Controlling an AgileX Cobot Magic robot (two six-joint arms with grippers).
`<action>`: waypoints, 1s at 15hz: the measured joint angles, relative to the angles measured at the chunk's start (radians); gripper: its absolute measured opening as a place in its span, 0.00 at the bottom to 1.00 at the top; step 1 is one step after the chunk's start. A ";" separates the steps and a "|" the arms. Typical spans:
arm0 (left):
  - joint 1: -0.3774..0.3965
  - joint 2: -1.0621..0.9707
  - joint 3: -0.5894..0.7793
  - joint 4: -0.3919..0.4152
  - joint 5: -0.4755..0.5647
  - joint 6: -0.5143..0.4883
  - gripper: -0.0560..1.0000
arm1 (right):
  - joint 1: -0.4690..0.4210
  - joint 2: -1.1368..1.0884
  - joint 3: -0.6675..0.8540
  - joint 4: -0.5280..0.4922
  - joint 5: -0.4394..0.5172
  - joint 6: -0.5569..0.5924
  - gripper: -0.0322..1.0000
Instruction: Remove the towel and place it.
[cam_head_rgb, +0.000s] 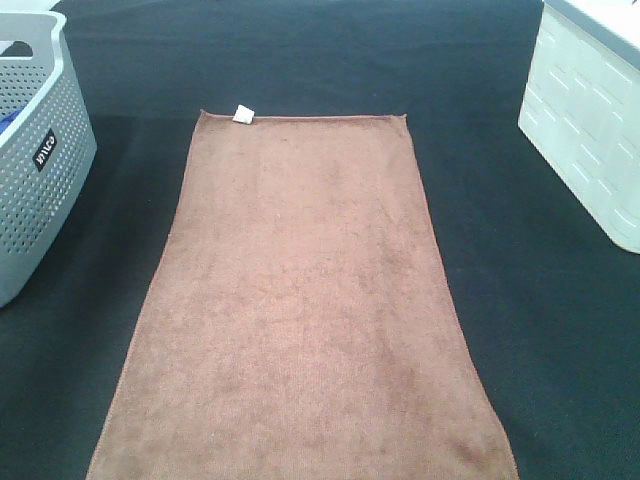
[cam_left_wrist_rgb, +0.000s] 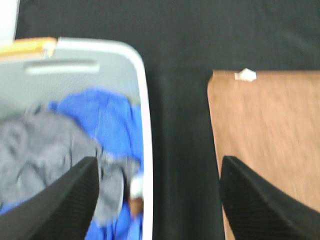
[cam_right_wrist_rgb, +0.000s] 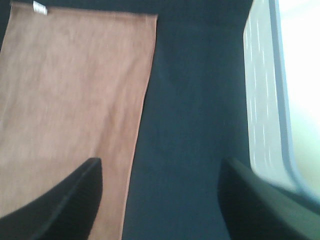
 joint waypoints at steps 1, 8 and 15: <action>0.000 -0.077 0.100 0.000 -0.002 0.000 0.67 | 0.000 -0.070 0.087 0.000 0.000 0.000 0.65; 0.000 -0.785 0.905 0.011 -0.168 -0.059 0.67 | 0.000 -0.599 0.647 0.000 0.008 0.028 0.65; 0.000 -1.433 1.324 0.085 -0.172 -0.025 0.67 | 0.000 -1.098 0.963 -0.010 -0.034 0.039 0.71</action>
